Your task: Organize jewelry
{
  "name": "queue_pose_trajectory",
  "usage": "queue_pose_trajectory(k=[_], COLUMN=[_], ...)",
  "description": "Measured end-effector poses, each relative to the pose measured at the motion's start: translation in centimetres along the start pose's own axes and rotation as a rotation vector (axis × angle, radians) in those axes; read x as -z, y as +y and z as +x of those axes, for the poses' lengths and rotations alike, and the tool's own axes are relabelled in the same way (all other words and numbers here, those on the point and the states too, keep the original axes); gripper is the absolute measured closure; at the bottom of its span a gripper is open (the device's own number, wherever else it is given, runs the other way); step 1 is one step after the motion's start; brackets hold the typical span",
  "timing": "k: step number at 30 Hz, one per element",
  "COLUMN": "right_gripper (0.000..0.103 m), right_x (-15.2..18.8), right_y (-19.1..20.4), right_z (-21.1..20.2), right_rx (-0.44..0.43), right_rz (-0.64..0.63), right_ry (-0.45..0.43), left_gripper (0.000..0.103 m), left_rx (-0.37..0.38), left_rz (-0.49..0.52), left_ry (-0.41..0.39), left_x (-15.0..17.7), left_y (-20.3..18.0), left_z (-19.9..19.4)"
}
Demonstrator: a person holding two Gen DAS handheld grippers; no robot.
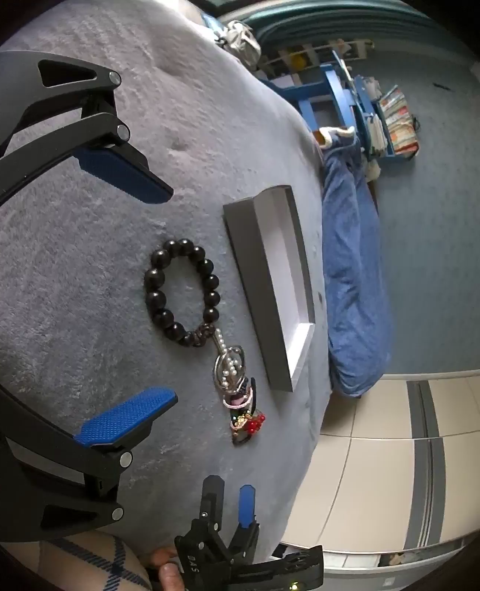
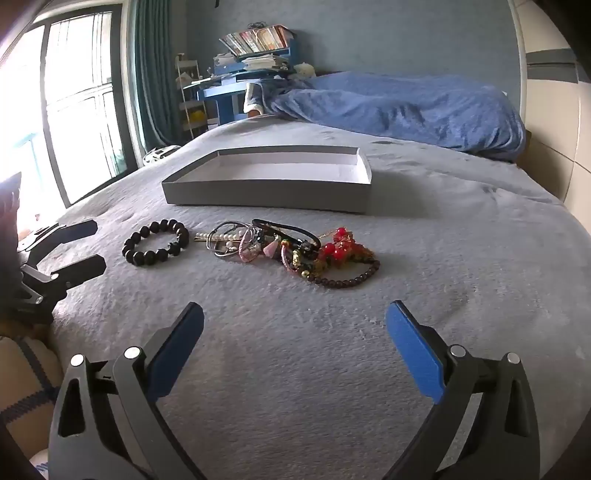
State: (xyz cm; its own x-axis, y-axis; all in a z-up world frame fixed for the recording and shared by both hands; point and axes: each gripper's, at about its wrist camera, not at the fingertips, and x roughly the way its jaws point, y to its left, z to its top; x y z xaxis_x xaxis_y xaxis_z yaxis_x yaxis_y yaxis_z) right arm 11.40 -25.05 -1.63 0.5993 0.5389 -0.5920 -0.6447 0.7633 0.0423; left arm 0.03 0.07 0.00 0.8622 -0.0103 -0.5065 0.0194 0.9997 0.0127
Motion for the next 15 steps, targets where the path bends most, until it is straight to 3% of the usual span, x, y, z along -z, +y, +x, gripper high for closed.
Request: queue_pose_trajectory(k=[15], right_gripper=[0.005], right_x=[-0.1], right_y=[0.3], right_z=[0.3], right_rx=[-0.013], right_rz=[0.0], right_ry=[-0.007], left_gripper=[0.004], left_rx=[0.0], left_rz=[0.0], left_ry=[-0.001], left_x=[0.1], left_y=[0.1], left_z=[-0.2])
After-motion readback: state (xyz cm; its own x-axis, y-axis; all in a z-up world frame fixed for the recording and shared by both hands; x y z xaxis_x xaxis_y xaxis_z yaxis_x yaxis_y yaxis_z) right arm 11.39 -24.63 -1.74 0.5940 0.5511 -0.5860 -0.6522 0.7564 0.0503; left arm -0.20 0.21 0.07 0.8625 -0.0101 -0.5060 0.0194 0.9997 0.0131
